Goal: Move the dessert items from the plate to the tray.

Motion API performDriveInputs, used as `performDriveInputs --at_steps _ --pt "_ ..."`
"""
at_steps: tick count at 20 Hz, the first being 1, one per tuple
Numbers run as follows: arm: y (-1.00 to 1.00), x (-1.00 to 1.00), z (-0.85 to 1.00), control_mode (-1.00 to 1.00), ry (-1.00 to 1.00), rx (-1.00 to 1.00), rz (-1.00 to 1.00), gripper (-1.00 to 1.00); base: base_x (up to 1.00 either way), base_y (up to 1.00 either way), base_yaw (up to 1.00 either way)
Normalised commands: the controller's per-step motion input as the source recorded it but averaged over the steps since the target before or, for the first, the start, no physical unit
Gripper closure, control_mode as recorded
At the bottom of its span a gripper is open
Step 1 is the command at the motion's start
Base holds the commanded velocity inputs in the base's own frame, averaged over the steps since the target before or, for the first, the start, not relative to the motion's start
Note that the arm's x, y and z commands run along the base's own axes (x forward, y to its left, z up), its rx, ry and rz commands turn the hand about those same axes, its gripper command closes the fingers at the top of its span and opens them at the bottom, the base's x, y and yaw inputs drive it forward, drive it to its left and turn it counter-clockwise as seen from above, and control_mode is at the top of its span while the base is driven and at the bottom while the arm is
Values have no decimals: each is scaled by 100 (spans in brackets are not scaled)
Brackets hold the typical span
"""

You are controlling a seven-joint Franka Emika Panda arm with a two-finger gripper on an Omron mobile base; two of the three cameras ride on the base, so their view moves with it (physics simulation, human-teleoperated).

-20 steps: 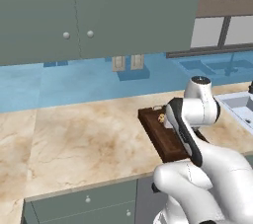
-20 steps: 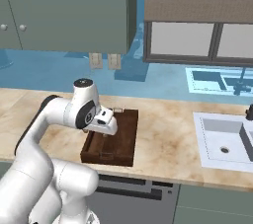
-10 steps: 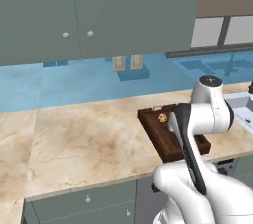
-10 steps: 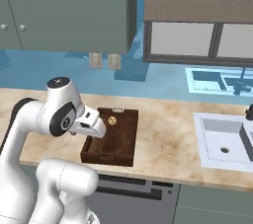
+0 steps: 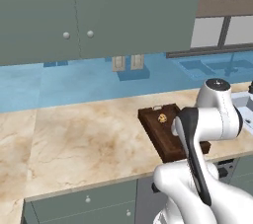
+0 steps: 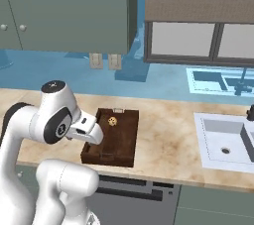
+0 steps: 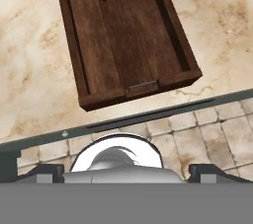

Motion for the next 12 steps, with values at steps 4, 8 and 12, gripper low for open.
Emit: performDriveInputs --at_steps 4,8,12 --pt "0 0 0 -100 0 0 1 -100 0 0 0" --pt "0 0 0 -100 0 0 1 -100 0 0 0" --pt "0 0 0 -100 0 0 0 -100 0 0 0"
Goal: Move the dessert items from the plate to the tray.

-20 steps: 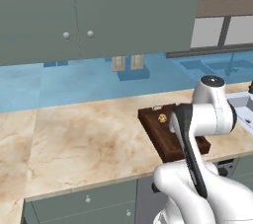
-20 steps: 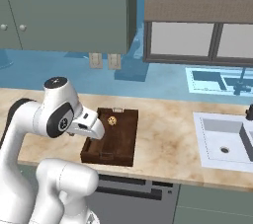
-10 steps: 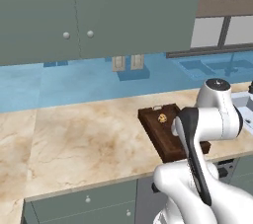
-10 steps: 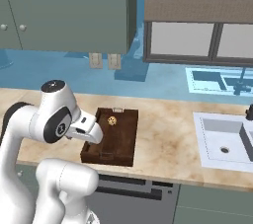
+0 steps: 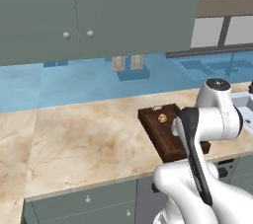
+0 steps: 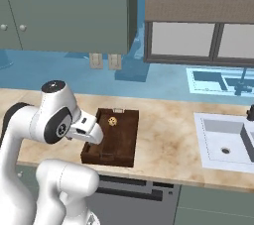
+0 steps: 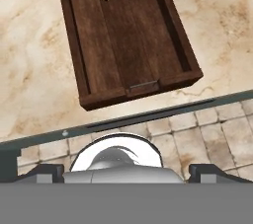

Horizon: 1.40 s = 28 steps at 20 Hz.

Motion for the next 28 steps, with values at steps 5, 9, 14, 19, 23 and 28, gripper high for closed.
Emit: performDriveInputs --at_steps 5,9,14,19,23,28 --pt "0 0 0 100 0 0 1 -100 0 -18 3" --pt "0 0 0 100 0 0 0 -100 0 -92 1" --pt "0 0 0 100 0 0 0 -100 0 -100 0" --pt "0 0 0 100 0 0 0 -100 0 -100 -4" --pt "0 0 0 100 0 0 0 -100 0 -100 -9" --pt "0 0 0 100 0 0 0 -100 0 -100 -9"
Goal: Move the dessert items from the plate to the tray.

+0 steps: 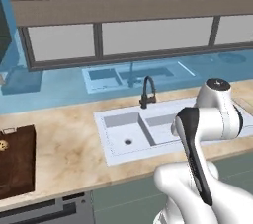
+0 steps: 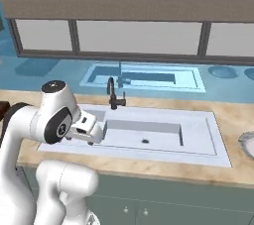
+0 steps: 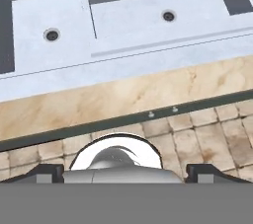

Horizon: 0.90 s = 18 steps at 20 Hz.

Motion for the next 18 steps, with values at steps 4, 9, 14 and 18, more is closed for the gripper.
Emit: performDriveInputs --at_steps 4,9,14,18 --pt "0 0 0 100 0 0 0 -100 0 -100 -8" --pt "0 0 0 100 0 0 0 -100 2 -96 -5" --pt "0 0 0 100 0 0 0 -100 4 -85 -1" --pt "0 0 0 100 0 0 0 -100 5 -79 0"
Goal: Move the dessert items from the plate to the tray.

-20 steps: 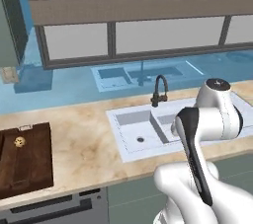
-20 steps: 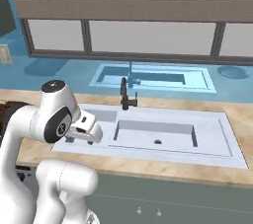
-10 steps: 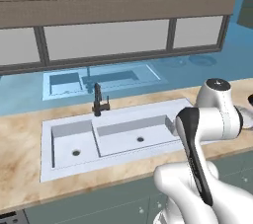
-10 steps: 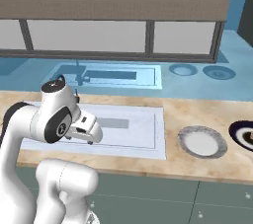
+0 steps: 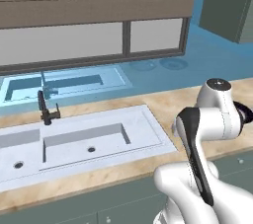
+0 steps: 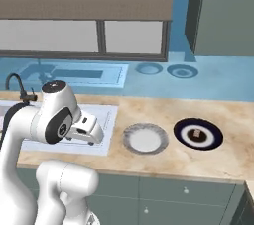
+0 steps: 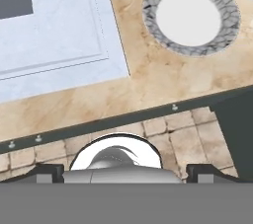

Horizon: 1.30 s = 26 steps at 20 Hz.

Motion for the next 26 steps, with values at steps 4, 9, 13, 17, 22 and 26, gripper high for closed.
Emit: performDriveInputs --at_steps 4,9,13,17,22,26 --pt "0 0 0 100 0 0 0 -100 6 -83 0" --pt "0 0 0 100 0 0 0 -100 5 -79 0" --pt "0 0 0 100 0 0 0 -100 5 -36 0" --pt "0 0 0 100 0 0 0 -100 13 -1 1" --pt "0 0 0 -100 0 0 0 -100 3 0 0" --pt "-8 2 0 -100 -4 0 0 -100 0 0 0"
